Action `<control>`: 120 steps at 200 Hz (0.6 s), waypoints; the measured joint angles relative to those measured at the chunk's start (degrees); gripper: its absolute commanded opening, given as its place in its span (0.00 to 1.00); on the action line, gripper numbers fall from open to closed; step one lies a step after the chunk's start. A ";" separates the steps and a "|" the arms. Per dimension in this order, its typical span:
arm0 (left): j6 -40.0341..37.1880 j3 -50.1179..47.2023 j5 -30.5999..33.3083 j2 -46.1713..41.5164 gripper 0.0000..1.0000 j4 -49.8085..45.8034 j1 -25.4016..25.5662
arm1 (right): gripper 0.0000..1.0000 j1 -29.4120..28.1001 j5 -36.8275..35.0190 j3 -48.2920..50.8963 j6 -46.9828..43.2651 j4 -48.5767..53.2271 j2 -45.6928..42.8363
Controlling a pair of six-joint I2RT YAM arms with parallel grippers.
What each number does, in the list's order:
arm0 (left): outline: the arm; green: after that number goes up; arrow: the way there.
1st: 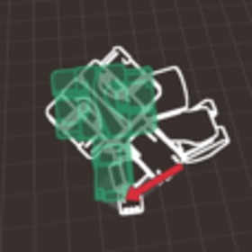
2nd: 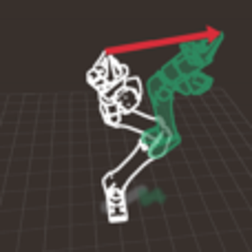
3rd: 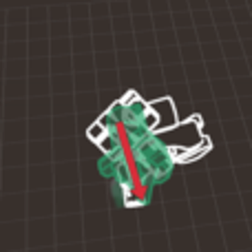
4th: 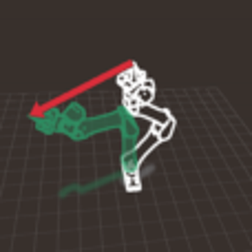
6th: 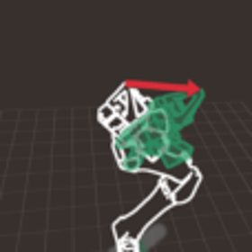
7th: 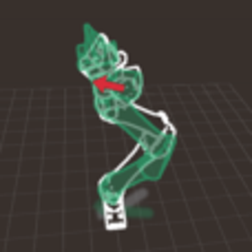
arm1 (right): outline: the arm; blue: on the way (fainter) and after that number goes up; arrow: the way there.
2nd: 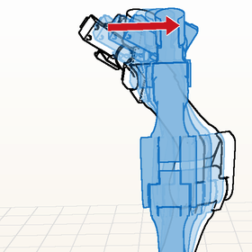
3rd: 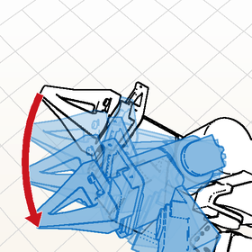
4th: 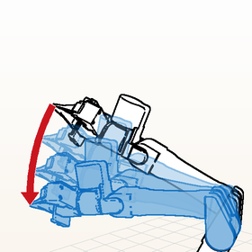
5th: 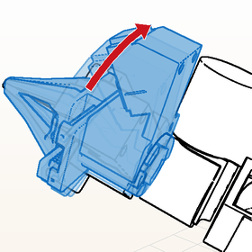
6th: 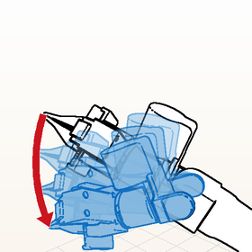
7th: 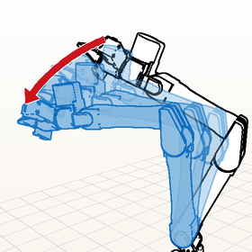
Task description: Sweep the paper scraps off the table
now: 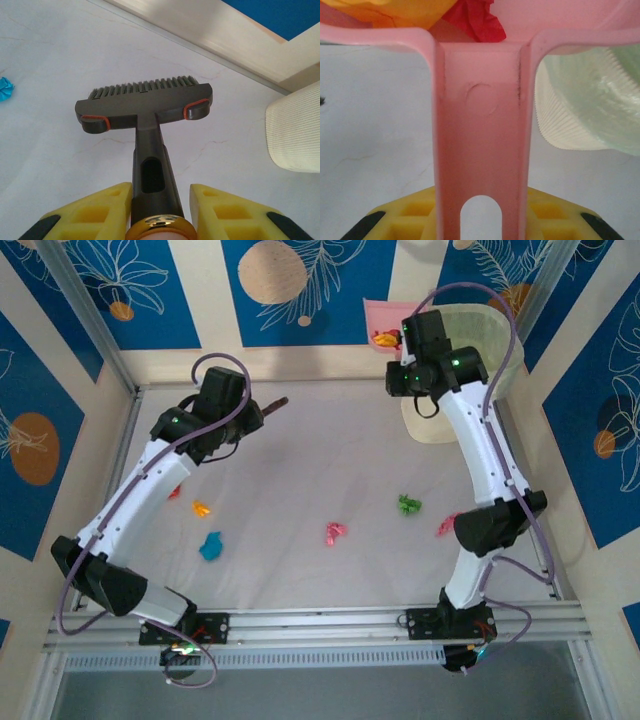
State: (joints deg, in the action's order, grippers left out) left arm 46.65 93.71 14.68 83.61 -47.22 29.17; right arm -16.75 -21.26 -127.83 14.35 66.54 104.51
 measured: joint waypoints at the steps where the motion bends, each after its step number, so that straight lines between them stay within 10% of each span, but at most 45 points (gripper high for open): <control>1: 0.02 -0.04 -0.02 -0.02 0.00 -0.02 0.00 | 0.00 0.20 0.13 -0.28 0.09 0.07 0.17; 120: 0.46 -0.11 -1.84 -0.57 0.00 -2.01 0.63 | 0.00 23.78 35.65 -12.76 16.74 2.95 7.48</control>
State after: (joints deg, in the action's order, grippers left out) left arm 47.11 93.60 12.84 83.05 -49.23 29.80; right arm 7.03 14.39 -140.59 31.09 69.49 111.98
